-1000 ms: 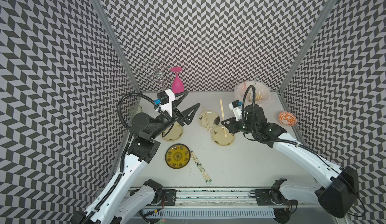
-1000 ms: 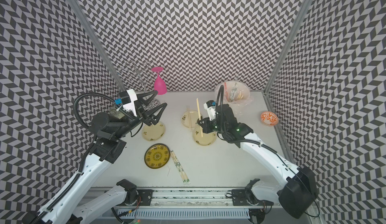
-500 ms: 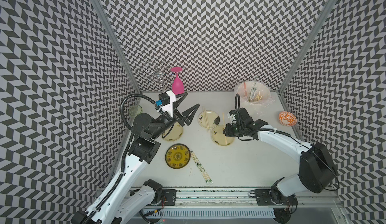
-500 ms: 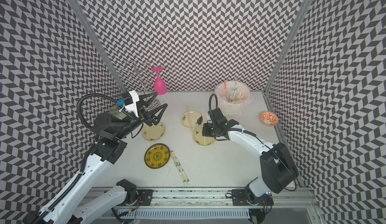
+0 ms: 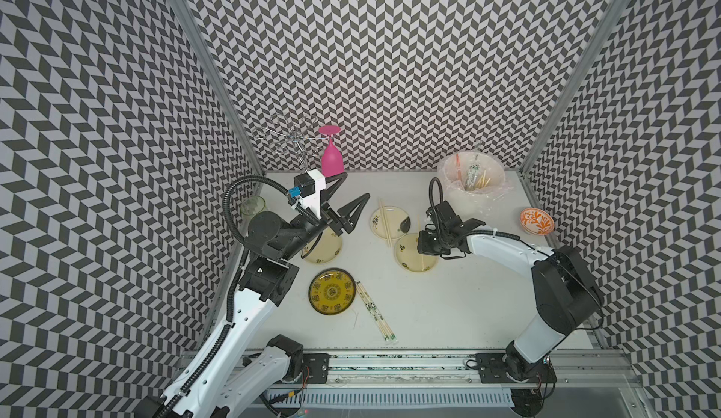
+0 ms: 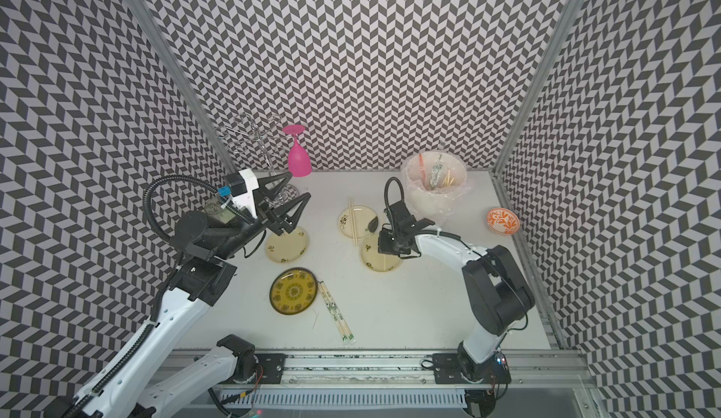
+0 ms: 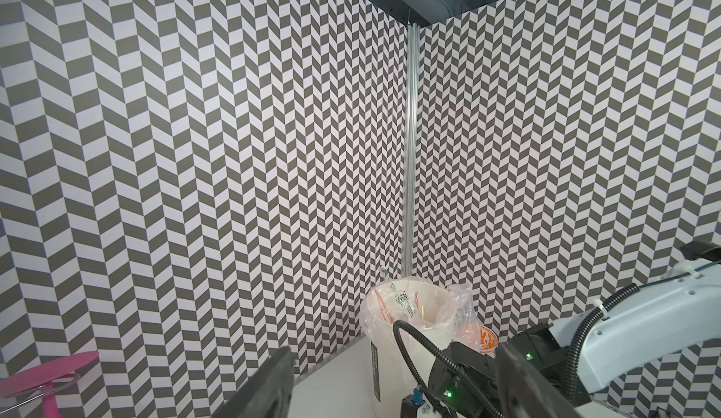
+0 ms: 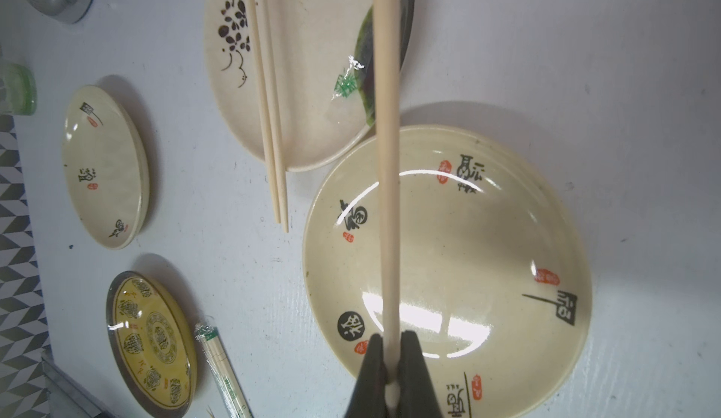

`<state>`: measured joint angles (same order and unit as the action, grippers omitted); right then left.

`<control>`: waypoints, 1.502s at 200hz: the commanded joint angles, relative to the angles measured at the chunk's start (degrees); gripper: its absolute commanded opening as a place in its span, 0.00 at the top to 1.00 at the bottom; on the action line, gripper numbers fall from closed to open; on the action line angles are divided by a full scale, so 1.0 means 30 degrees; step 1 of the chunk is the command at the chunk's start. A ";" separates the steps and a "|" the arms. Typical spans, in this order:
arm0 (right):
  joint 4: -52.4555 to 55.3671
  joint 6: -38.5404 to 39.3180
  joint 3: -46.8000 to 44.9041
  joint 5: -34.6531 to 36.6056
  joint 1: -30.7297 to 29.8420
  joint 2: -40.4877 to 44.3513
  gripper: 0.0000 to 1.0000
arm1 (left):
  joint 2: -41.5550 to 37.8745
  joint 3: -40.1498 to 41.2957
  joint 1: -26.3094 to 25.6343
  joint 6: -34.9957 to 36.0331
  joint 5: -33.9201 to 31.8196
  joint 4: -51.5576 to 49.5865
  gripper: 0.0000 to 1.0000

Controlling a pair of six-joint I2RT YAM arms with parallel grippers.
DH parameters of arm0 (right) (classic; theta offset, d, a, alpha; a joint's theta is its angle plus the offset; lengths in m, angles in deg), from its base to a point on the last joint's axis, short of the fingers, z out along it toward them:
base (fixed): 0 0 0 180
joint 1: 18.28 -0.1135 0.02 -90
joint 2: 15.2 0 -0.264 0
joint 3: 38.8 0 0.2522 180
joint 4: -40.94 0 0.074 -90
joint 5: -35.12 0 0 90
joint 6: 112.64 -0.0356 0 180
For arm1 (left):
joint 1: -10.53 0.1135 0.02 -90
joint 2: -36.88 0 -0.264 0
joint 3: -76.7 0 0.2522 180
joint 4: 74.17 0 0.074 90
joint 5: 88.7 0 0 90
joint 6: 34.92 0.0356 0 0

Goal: Remove the packaging of disposable chopsticks
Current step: Place the disposable chopsticks on the plate.

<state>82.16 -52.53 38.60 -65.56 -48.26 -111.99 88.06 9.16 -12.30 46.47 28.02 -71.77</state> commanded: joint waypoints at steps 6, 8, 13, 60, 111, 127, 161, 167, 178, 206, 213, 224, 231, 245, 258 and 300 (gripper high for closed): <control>-0.0359 0.0171 0.0466 0.0336 0.0123 -0.0467 1.00 | -0.0301 0.0242 0.0123 0.0069 0.0212 0.0176 0.19; -0.0364 0.0176 0.0438 0.0336 0.0128 -0.0484 1.00 | -0.0316 0.0241 0.0128 0.0080 0.0206 0.0178 0.19; -0.0366 0.0193 0.0438 0.0362 0.0163 -0.0585 1.00 | -0.0313 0.0278 0.0119 0.0108 0.0205 0.0179 0.19; -0.0504 0.0182 0.0124 0.0158 0.0205 -0.1189 1.00 | -0.0403 0.0317 0.0139 0.0097 0.0227 0.0157 0.19; -0.0486 0.0434 -0.0201 0.0249 0.0196 -0.1614 1.00 | -0.0422 0.0348 0.0122 0.0088 0.0234 0.0179 0.19; -0.0548 0.0442 -0.0296 0.0227 0.0189 -0.1820 1.00 | -0.0446 0.0334 0.0128 0.0105 0.0234 0.0179 0.19; -0.0361 0.0333 -0.0343 -0.0415 0.0187 -0.1827 1.00 | -0.0457 0.0348 0.0130 0.0089 0.0213 0.0157 0.19; -0.0336 0.0304 -0.0426 -0.0538 0.0205 -0.1684 1.00 | -0.0466 0.0348 0.0124 0.0105 0.0230 0.0150 0.19; -0.0337 0.0194 -0.0654 -0.0550 0.0192 -0.1372 1.00 | -0.0473 0.0348 0.0113 0.0113 0.0249 0.0149 0.19; -0.0204 0.0207 -0.1209 -0.0513 0.0202 -0.0938 1.00 | -0.0475 0.0348 0.0132 0.0025 0.0295 0.0175 0.19; -0.0190 0.0207 -0.1335 -0.0592 0.0175 -0.0920 1.00 | -0.0477 0.0348 0.0139 0.0014 0.0293 0.0164 0.19; -0.0183 0.0215 -0.1458 -0.0714 0.0192 -0.0924 1.00 | -0.0461 0.0363 0.0127 0.0010 0.0293 0.0223 0.19; -0.0232 0.0205 -0.1523 -0.0762 0.0182 -0.0876 1.00 | -0.0506 0.0370 0.0142 -0.0014 0.0293 0.0237 0.19; -0.0332 0.0171 -0.1569 -0.0668 0.0199 -0.0842 0.99 | -0.0532 0.0432 0.0132 -0.0057 0.0307 0.0266 0.19; -0.0336 0.0158 -0.1371 -0.0632 0.0180 -0.0914 0.96 | -0.0534 0.0465 0.0131 -0.0077 0.0293 0.0358 0.19; -0.0052 0.0265 -0.0545 -0.0464 0.0181 -0.1190 0.87 | -0.0536 0.0520 0.0140 -0.0095 0.0266 0.0376 0.19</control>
<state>81.92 -51.63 35.08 -67.72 -47.97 -116.03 87.31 10.12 -12.28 46.45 28.15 -71.70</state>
